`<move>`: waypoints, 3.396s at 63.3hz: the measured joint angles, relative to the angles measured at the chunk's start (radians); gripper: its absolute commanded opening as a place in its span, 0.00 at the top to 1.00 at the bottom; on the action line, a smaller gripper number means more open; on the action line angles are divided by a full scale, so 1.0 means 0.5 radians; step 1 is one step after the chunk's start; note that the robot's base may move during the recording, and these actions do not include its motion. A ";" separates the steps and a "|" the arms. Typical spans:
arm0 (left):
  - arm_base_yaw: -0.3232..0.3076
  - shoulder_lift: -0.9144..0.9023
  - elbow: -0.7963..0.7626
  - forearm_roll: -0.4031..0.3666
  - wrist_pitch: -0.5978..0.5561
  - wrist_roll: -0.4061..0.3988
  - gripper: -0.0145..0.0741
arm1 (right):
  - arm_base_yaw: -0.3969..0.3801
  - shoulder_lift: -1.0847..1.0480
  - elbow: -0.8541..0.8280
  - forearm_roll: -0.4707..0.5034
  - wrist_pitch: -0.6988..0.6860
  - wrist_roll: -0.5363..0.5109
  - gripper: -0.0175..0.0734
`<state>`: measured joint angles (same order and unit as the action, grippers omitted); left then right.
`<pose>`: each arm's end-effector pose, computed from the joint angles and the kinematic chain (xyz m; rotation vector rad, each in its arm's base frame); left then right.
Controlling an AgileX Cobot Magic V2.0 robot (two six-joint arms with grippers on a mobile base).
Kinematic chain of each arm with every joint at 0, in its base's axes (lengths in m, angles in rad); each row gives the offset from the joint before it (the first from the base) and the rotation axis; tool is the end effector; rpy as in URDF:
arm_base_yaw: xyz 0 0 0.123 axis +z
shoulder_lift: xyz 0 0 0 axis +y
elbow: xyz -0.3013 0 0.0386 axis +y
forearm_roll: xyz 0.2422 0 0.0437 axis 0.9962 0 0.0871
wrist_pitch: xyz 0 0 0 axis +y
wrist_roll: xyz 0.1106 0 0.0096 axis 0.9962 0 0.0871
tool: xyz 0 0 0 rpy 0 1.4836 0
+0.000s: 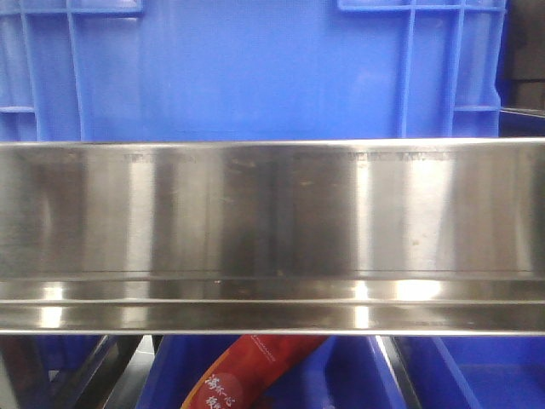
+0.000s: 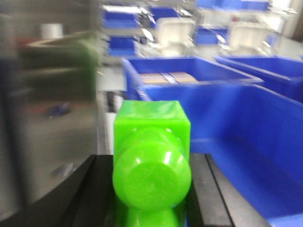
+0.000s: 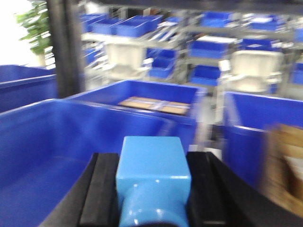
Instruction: Grab block from conveyor and place in blue bin
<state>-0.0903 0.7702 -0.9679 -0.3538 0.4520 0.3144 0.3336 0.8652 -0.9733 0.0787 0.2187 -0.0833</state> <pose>0.1460 -0.0301 0.4353 0.1847 1.7058 -0.2018 0.1704 0.0611 0.4444 -0.2839 1.5746 0.2681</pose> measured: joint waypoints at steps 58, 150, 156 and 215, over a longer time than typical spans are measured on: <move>-0.898 1.095 -0.445 -0.039 -0.302 0.047 0.42 | 0.351 0.749 -0.281 0.249 0.015 -0.004 0.26; -0.611 -0.565 0.826 -0.058 -0.539 0.045 0.96 | 0.201 -0.786 0.670 -0.075 0.266 0.029 0.99; -0.611 -0.792 1.073 -0.058 -0.535 0.045 0.96 | 0.201 -0.964 0.886 -0.075 0.273 0.034 0.99; -0.611 -1.260 1.313 -0.062 -0.543 0.045 0.96 | 0.196 -1.201 1.059 -0.085 0.269 0.039 0.99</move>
<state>-0.3960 0.1403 -0.3116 -0.3845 0.1803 0.3370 0.4319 0.2647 -0.4438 0.0363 0.3535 -0.0638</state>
